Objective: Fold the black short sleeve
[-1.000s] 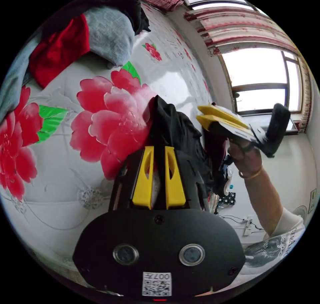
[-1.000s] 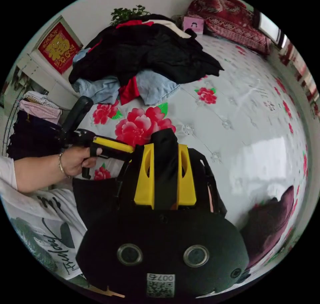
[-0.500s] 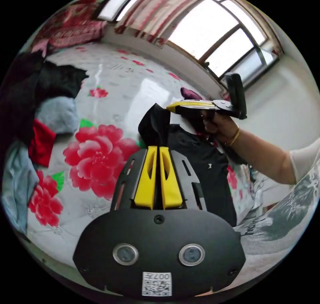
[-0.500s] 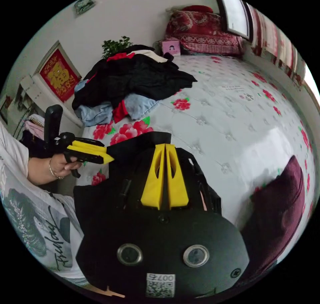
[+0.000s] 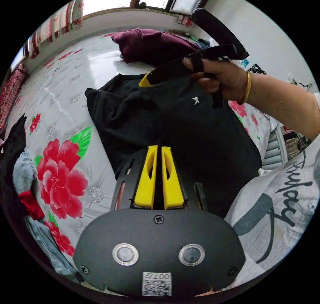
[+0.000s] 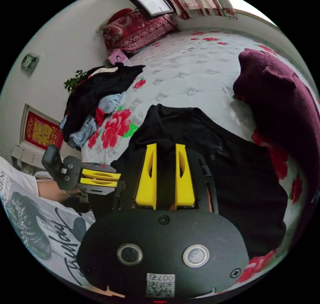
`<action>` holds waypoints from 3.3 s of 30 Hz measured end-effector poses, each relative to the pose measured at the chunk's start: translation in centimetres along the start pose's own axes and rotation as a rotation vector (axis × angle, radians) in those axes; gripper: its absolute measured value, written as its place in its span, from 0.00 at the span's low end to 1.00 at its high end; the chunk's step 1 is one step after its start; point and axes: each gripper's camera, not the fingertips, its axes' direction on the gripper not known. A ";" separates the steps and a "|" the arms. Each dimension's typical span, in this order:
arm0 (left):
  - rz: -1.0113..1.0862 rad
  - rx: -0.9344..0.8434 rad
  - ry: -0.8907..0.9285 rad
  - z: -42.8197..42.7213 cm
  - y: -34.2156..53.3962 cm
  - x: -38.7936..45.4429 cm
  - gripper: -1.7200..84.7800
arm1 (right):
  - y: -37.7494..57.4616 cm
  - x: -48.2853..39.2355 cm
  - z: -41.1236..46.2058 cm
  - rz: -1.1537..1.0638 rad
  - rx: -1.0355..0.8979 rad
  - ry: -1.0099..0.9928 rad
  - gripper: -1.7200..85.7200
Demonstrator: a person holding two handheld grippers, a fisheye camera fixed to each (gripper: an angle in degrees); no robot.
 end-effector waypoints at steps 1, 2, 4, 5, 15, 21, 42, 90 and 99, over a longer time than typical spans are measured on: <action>-0.001 0.001 0.005 0.5 -0.1 0.1 0.02 | -0.1 0.0 0.1 -0.009 -0.007 -0.011 0.04; 0.003 0.003 0.012 1.4 -0.4 0.3 0.03 | -0.2 0.0 0.3 -0.015 -0.022 -0.011 0.04; 0.015 0.005 0.014 2.7 -0.7 0.7 0.03 | -0.5 0.3 1.6 -0.048 -0.105 0.032 0.04; 0.026 -0.002 0.012 3.8 -0.9 0.9 0.04 | -0.5 0.5 1.9 -0.051 -0.128 0.060 0.03; 0.011 -0.097 0.080 14.3 -1.9 2.1 0.07 | 3.3 8.5 -9.1 0.065 -0.033 0.094 0.05; 0.022 -0.039 0.102 16.9 -3.4 2.7 0.07 | 13.3 14.8 -23.6 0.299 0.212 0.105 0.08; 0.593 -0.283 0.183 51.7 -35.3 20.8 0.10 | 28.1 29.1 -41.4 0.672 0.310 0.261 0.03; 0.154 -0.202 0.591 58.2 -40.3 -1.2 0.01 | 29.5 3.4 -53.8 0.336 0.364 0.549 0.02; 0.209 0.038 0.618 46.4 -36.1 -7.1 0.01 | 22.6 -4.9 -51.6 0.035 0.439 0.319 0.02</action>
